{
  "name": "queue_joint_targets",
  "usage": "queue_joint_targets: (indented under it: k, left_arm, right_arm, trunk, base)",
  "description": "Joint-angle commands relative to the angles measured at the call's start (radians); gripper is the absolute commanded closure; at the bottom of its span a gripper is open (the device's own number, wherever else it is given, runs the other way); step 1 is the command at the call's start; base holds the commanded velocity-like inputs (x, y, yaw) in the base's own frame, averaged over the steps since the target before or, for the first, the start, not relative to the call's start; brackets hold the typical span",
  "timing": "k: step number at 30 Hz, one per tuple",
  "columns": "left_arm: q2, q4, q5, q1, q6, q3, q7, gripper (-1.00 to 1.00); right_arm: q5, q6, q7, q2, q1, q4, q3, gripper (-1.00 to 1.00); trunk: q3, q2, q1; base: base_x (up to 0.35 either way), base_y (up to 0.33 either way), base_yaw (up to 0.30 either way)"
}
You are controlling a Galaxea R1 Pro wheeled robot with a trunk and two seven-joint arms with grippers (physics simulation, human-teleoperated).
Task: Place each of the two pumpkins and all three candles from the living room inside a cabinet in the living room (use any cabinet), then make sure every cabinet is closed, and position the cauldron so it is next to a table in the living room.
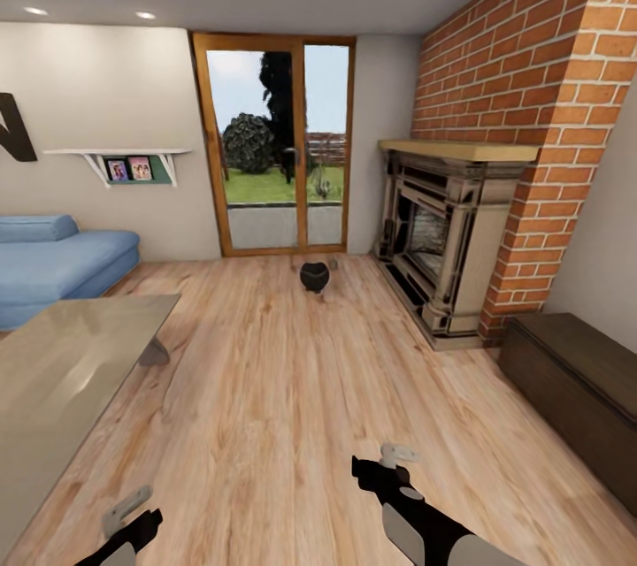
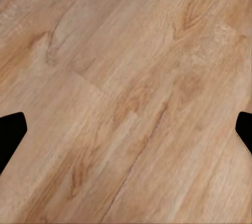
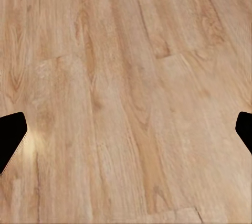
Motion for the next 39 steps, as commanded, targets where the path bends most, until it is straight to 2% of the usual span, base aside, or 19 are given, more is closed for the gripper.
queue_joint_targets:
  k: [1, 14, 21, 39]
  left_arm:
    - [0.000, -0.001, 0.005, 0.000, -0.002, -0.009, 0.004, -1.00]
    - [-0.003, -0.001, 0.006, 0.003, -0.010, -0.009, 0.004, -1.00]
    - [-0.026, -0.001, 0.005, 0.003, -0.012, -0.009, 0.004, -1.00]
    - [-0.027, -0.001, 0.001, 0.003, -0.014, -0.009, 0.004, -1.00]
  right_arm:
    - [-0.010, -0.005, -0.005, 0.000, -0.002, 0.000, 0.009, -1.00]
    - [-0.011, -0.009, -0.006, 0.006, 0.002, 0.001, 0.009, -1.00]
    - [-0.008, -0.010, -0.005, 0.007, 0.002, 0.019, 0.009, -1.00]
    - [-0.009, -0.045, -0.005, 0.006, 0.002, 0.021, 0.009, -1.00]
  trunk:
    - [-0.001, -0.001, 0.001]
    - [-0.001, -0.001, 0.001]
    - [-0.001, -0.001, 0.001]
    - [-0.001, -0.001, 0.001]
  base:
    - [0.306, 0.154, 0.000]
    - [0.306, 0.152, 0.000]
    - [0.312, 0.131, 0.000]
    - [0.331, 0.020, 0.000]
